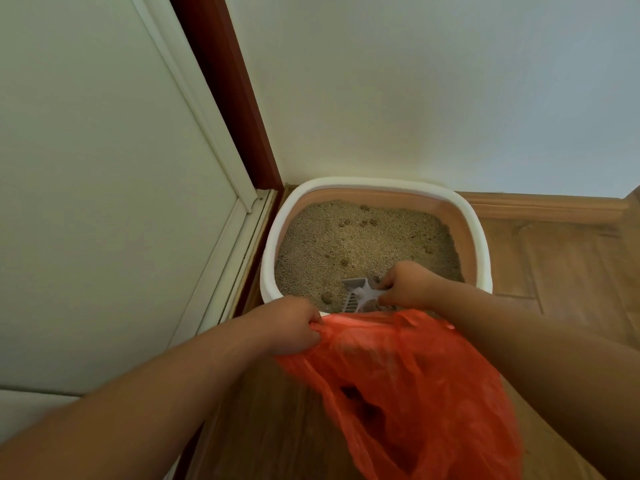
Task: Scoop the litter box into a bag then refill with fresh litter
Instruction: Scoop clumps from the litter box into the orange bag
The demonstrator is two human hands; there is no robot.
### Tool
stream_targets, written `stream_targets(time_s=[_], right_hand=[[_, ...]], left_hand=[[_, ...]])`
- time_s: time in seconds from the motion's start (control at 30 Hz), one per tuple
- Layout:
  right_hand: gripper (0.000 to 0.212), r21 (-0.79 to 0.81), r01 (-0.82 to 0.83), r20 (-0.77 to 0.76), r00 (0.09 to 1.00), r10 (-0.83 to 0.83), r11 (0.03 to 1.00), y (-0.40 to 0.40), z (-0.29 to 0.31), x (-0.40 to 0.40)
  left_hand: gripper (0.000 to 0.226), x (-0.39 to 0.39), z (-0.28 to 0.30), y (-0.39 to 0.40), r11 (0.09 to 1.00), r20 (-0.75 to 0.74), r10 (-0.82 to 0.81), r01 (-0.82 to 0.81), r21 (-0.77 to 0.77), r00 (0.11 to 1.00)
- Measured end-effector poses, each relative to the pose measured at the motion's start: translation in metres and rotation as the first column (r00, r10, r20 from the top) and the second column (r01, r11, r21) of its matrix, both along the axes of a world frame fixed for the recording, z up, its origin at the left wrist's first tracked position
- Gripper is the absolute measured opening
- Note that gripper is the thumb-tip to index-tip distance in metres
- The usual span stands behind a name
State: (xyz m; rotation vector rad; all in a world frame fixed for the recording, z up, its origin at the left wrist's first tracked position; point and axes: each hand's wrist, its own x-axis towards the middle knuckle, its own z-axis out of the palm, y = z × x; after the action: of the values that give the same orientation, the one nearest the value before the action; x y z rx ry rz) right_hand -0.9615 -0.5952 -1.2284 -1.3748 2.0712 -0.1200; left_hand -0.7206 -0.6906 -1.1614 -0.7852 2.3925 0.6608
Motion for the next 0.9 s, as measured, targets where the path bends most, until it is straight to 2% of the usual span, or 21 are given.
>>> stream_targets(time_s=[0.2, 0.37, 0.47, 0.6, 0.8, 0.9], right_hand=[[0.012, -0.067, 0.119, 0.176, 0.979, -0.105, 0.991, -0.018, -0.016, 0.037], [0.015, -0.097, 0.106, 0.209, 0.974, -0.084, 0.990, -0.032, -0.021, 0.061], [0.014, -0.116, 0.139, 0.249, 0.963, -0.107, 0.983, -0.030, -0.016, 0.059], [0.014, -0.175, 0.291, 0.360, 0.908, -0.214, 0.941, -0.010, 0.001, 0.026], [0.017, -0.212, 0.272, 0.205, 0.952, -0.229, 0.939, 0.029, 0.036, -0.037], [0.021, -0.160, 0.264, 0.136, 0.960, -0.244, 0.951, 0.045, 0.048, -0.056]], left_hand=[[0.032, 0.008, 0.004, -0.004, 1.000, 0.000, 0.020, -0.020, -0.018, 1.000], [0.029, 0.014, 0.003, -0.006, 0.998, 0.022, 0.037, -0.036, -0.043, 0.999], [0.028, 0.013, 0.004, -0.005, 0.998, 0.022, 0.044, -0.043, -0.040, 0.999], [0.032, 0.011, 0.005, -0.003, 0.999, 0.011, 0.041, -0.040, -0.034, 0.999], [0.035, 0.002, 0.006, 0.000, 1.000, 0.018, 0.003, -0.002, -0.031, 1.000], [0.037, -0.003, 0.005, 0.001, 0.999, 0.013, 0.009, -0.008, -0.034, 1.000]])
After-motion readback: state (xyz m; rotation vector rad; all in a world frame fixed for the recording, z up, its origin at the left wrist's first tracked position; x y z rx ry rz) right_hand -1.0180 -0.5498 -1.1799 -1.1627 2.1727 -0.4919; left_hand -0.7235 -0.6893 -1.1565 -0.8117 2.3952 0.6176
